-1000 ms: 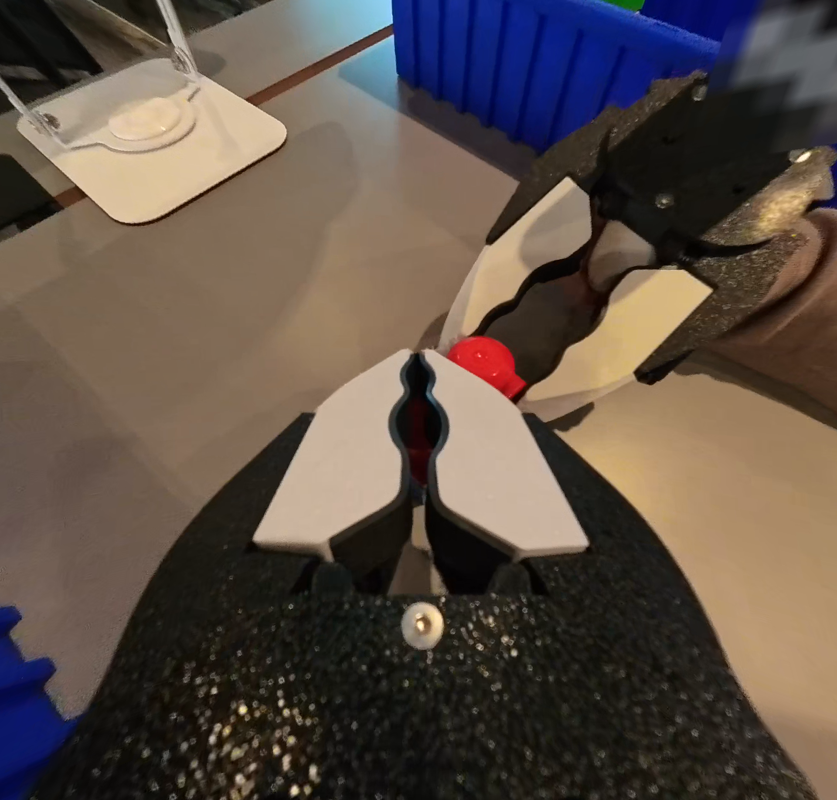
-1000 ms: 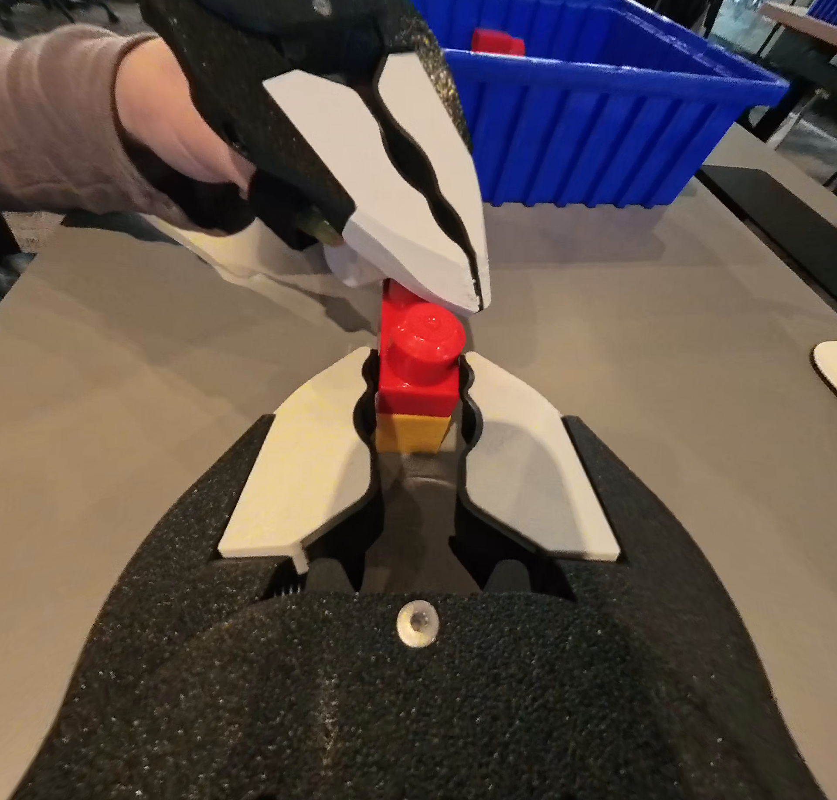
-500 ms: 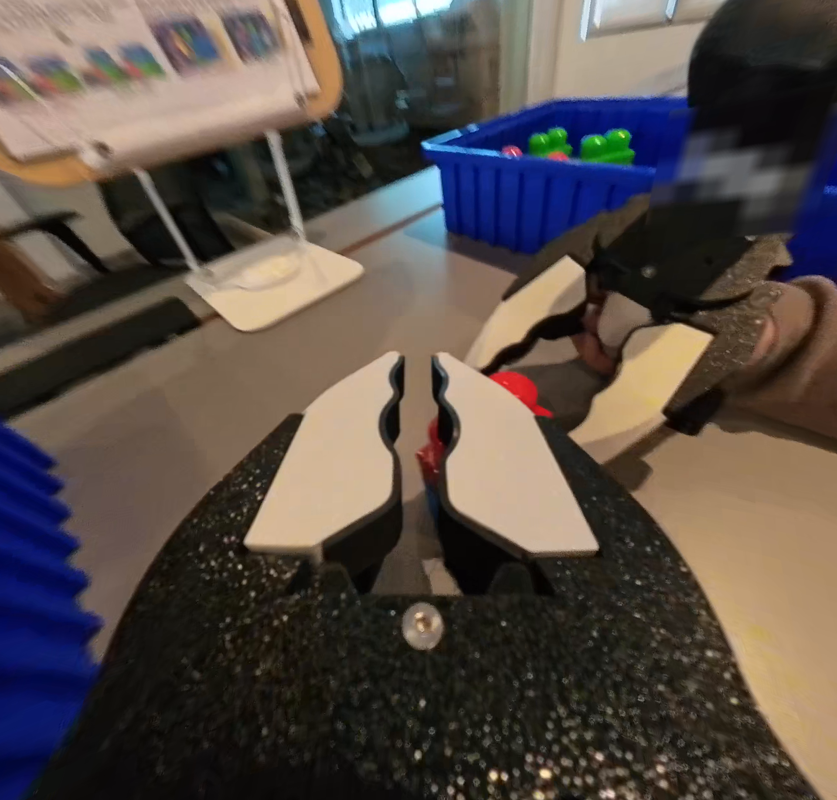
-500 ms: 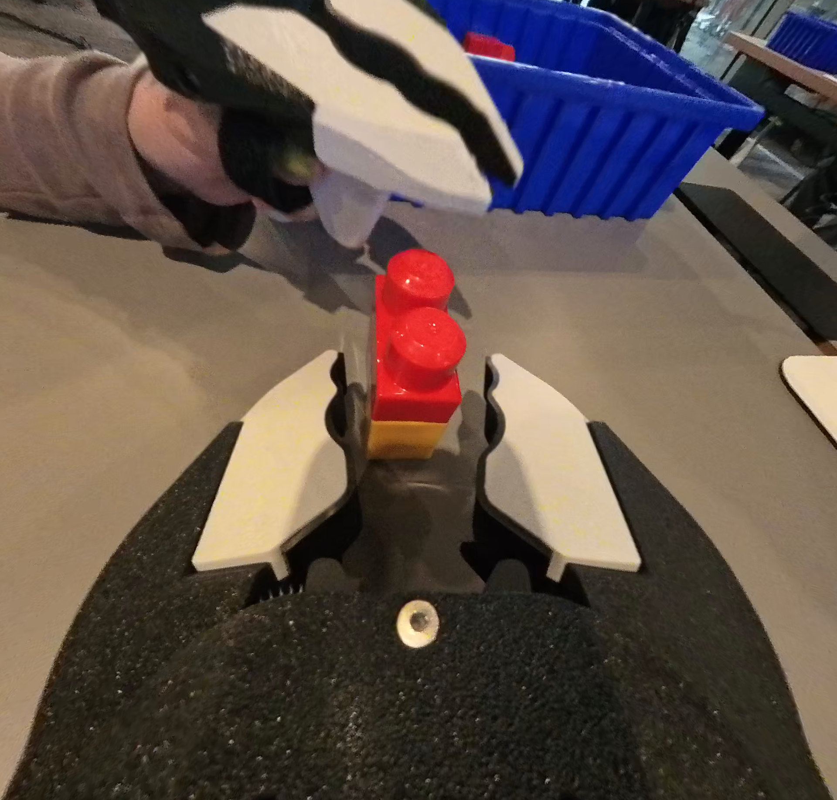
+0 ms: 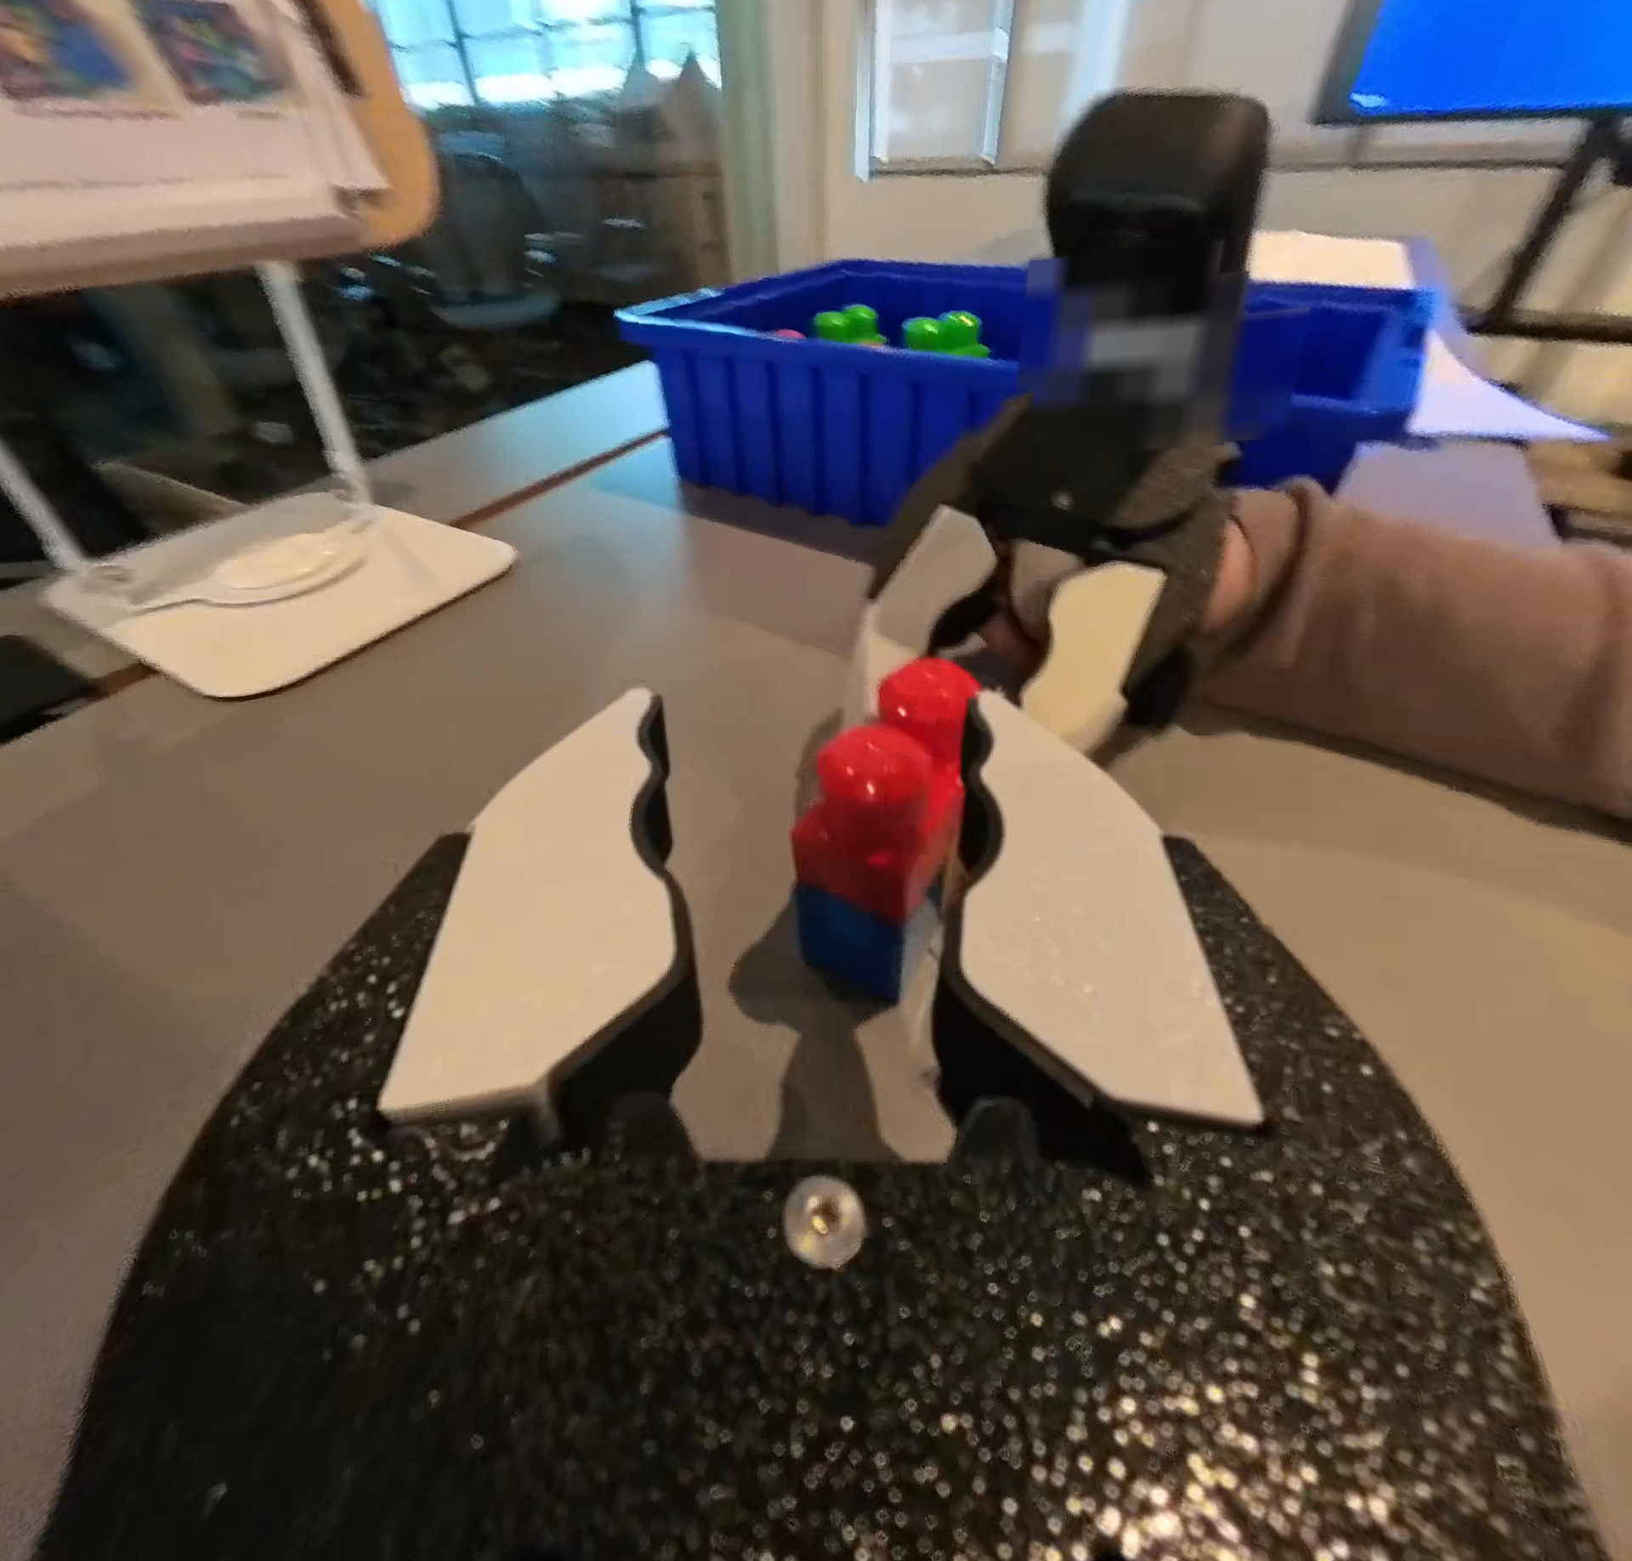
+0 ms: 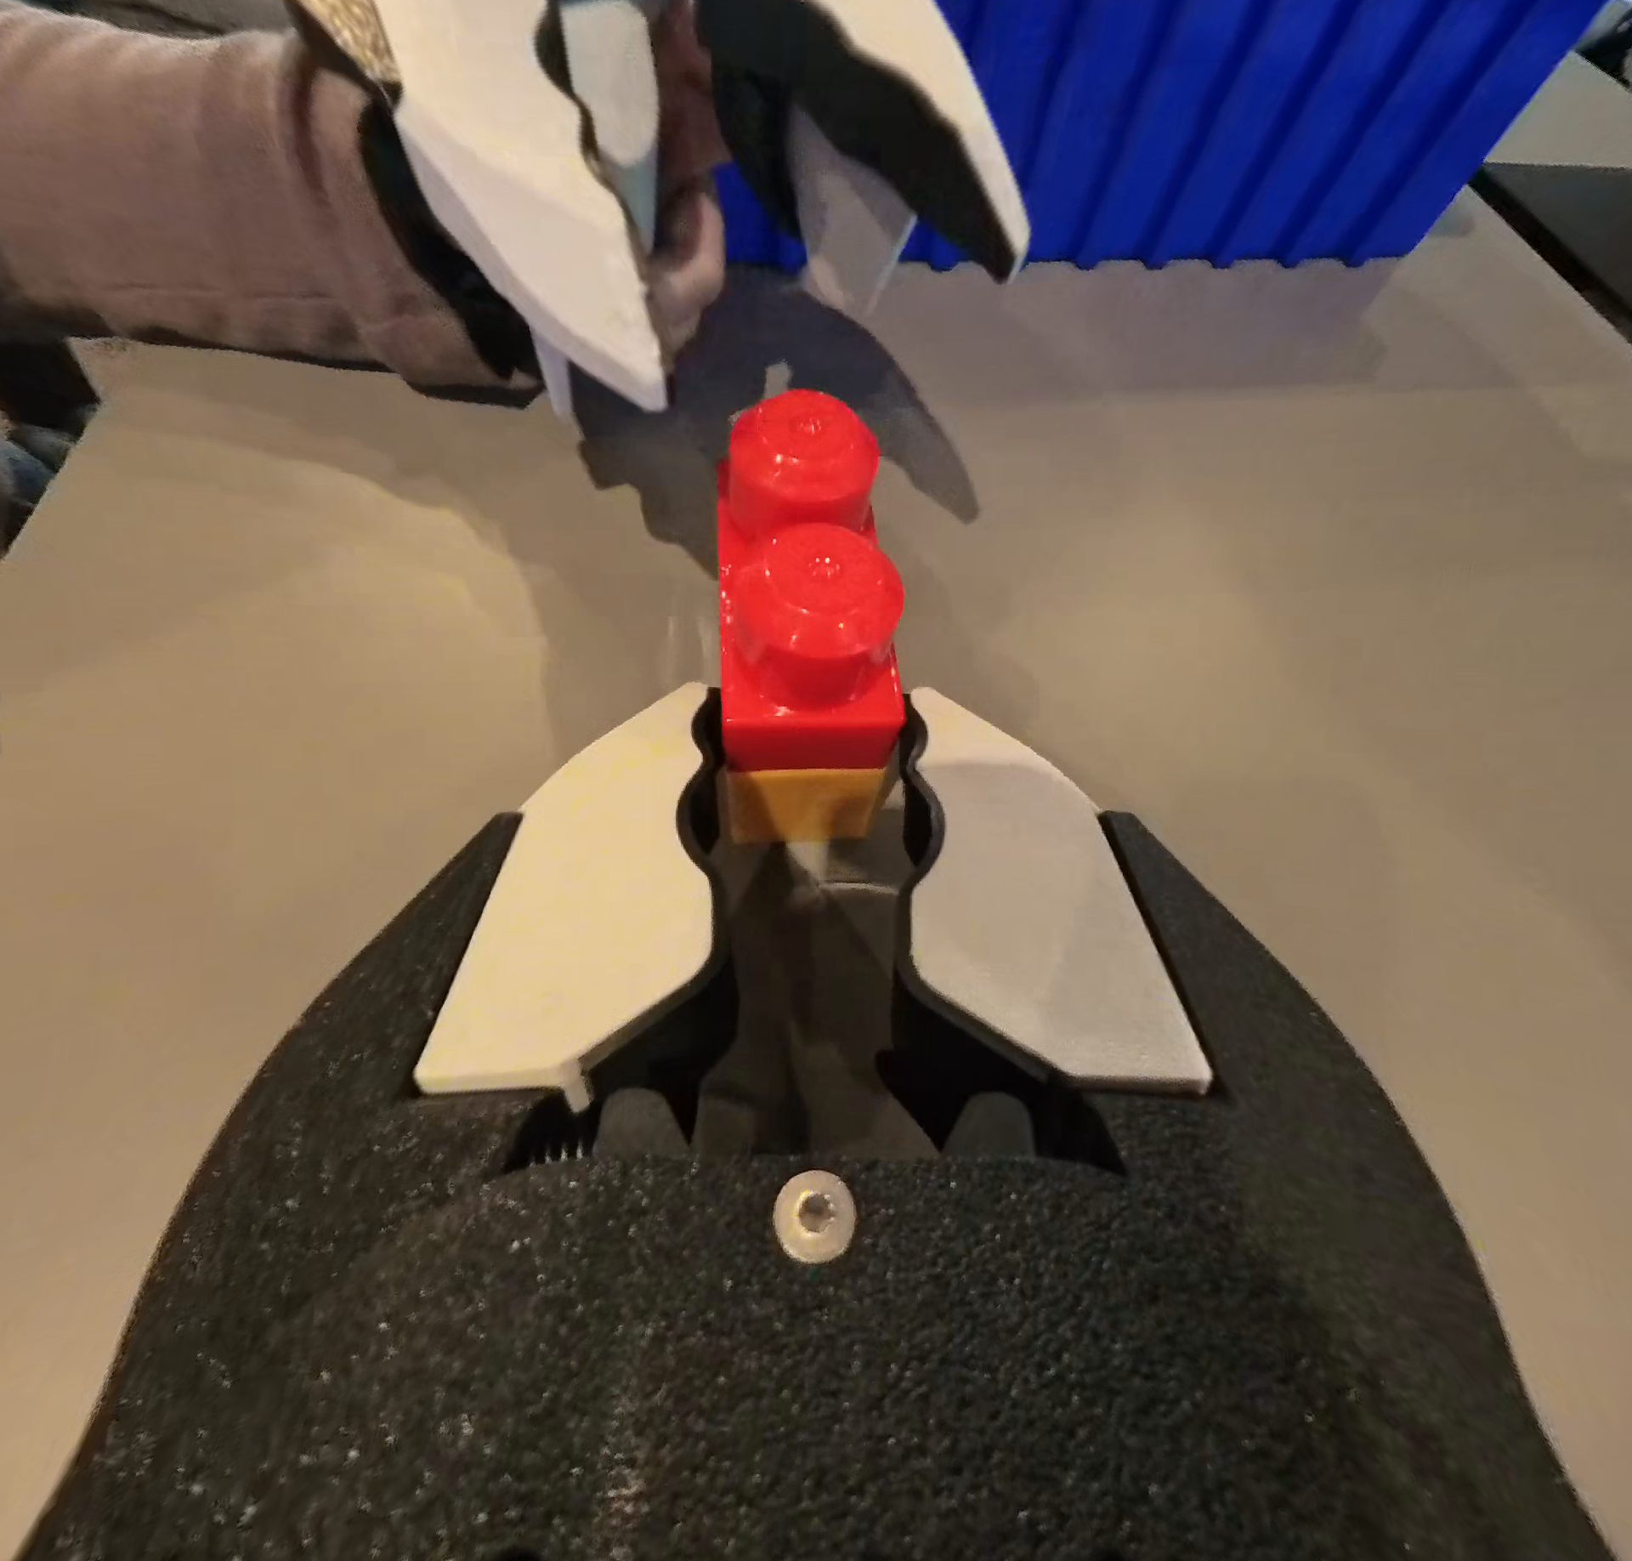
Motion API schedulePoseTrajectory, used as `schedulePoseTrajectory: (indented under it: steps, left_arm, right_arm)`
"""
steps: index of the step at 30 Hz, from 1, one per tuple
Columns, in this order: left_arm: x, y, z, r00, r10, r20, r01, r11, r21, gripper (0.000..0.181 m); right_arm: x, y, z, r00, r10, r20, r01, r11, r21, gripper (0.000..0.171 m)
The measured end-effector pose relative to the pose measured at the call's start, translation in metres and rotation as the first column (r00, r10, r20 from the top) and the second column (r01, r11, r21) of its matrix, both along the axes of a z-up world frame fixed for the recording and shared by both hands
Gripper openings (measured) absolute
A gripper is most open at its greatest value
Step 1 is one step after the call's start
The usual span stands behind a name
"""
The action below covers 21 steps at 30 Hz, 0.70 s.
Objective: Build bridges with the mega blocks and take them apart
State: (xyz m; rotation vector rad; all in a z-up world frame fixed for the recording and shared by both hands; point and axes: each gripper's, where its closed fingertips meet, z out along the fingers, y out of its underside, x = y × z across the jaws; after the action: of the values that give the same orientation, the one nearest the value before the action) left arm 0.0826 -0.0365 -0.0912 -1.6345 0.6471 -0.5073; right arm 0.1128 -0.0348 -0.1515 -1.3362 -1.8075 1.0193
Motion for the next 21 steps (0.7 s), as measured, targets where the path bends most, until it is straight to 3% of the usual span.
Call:
schedulePoseTrajectory:
  steps: [9, 15, 18, 21]
  left_arm:
    - [0.015, -0.032, -0.034, 0.948, -0.290, -0.131, 0.268, 0.949, -0.166, 0.075]
    - [0.023, -0.043, -0.071, 0.903, -0.373, -0.213, 0.280, 0.887, -0.367, 0.064]
    - [0.025, -0.044, -0.082, 0.890, -0.375, -0.259, 0.255, 0.881, -0.400, 0.057]
    - [0.026, -0.040, -0.083, 0.893, -0.355, -0.275, 0.232, 0.890, -0.393, 0.051]
  right_arm:
    - [0.014, -0.018, 0.001, 0.993, 0.120, -0.006, -0.120, 0.992, -0.028, 0.038]
    - [0.011, -0.022, 0.000, 0.993, 0.122, -0.002, -0.122, 0.992, -0.031, 0.040]
    - [0.013, -0.020, -0.001, 0.994, 0.105, 0.022, -0.102, 0.990, -0.100, 0.053]
    - [0.015, -0.018, -0.002, 0.995, 0.098, 0.032, -0.095, 0.992, -0.086, 0.051]
